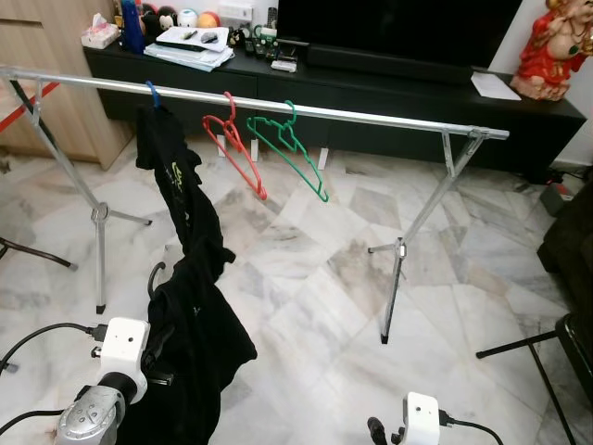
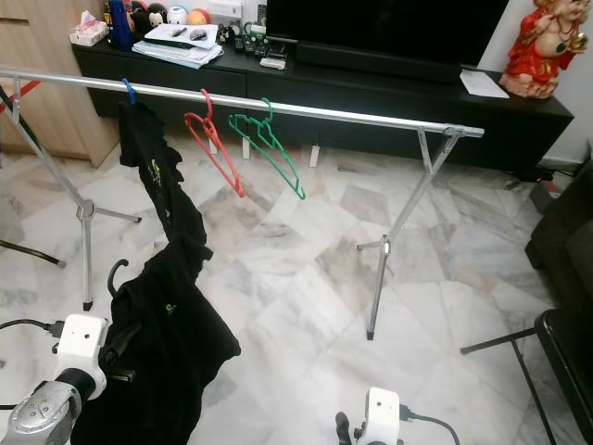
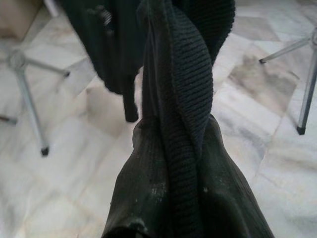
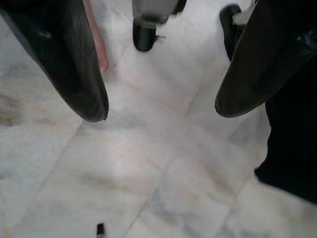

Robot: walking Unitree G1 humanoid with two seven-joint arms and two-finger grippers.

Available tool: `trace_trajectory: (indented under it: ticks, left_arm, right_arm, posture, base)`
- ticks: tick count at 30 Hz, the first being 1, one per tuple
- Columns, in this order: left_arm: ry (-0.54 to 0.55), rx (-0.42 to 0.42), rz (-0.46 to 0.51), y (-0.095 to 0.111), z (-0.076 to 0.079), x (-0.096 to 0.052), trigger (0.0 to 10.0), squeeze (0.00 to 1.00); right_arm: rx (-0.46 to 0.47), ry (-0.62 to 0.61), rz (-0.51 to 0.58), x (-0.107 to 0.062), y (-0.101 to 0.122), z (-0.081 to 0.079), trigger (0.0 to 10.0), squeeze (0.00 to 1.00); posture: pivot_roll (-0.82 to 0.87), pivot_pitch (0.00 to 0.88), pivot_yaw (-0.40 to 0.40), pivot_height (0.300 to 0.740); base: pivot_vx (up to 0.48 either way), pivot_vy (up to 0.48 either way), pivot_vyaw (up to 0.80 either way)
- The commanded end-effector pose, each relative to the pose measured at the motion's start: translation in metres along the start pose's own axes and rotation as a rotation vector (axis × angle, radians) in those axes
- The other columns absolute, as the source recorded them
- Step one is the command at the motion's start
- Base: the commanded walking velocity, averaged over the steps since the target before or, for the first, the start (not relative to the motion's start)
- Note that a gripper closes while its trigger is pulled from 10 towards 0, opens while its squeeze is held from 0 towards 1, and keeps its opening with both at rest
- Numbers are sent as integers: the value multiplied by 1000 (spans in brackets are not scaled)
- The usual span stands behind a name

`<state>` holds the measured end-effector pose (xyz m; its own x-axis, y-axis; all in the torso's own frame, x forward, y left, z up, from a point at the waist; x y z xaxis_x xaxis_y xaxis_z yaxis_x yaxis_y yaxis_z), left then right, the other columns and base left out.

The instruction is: Hang hanger

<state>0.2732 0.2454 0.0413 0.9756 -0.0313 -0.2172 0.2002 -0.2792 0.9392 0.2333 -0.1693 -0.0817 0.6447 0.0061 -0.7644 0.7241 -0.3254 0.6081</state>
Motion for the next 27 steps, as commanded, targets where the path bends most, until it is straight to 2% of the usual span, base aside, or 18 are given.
trace_trajectory:
  ticks: [1, 15, 27]
  left_arm:
    - [-22, -3, 45, 11, 7, 4, 10000, 0]
    - [-58, -7, 40, 12, 16, 5, 10000, 0]
    - [-84, -3, 26, 9, 25, 5, 10000, 0]
  right_arm:
    - [12, -49, -33, -3, -10, 16, 10000, 0]
    - [13, -50, -45, -3, -13, 15, 10000, 0]
    - [6, -40, -57, -2, -18, 5, 10000, 0]
  posture:
    - [54, 111, -60, 740]
    - [52, 117, -62, 740]
    - [49, 118, -64, 740]
  base:
    - [379, 0, 0]
    - [386, 0, 0]
    - [384, 0, 0]
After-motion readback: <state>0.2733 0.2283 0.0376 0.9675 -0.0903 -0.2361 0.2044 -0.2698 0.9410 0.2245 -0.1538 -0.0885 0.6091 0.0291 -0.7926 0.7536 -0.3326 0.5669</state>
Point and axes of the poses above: a point about 5 cm out from each wrist's last joint towards the gripper, its own x axis pointing out of the wrist towards the gripper, its own y axis along the axis of the wrist's last joint, z = x × y, the point moved 2 cm from there along x, pointing out of the wrist towards the gripper, and after that the axes turned 9 degrees about x, right-handed, at the moved point
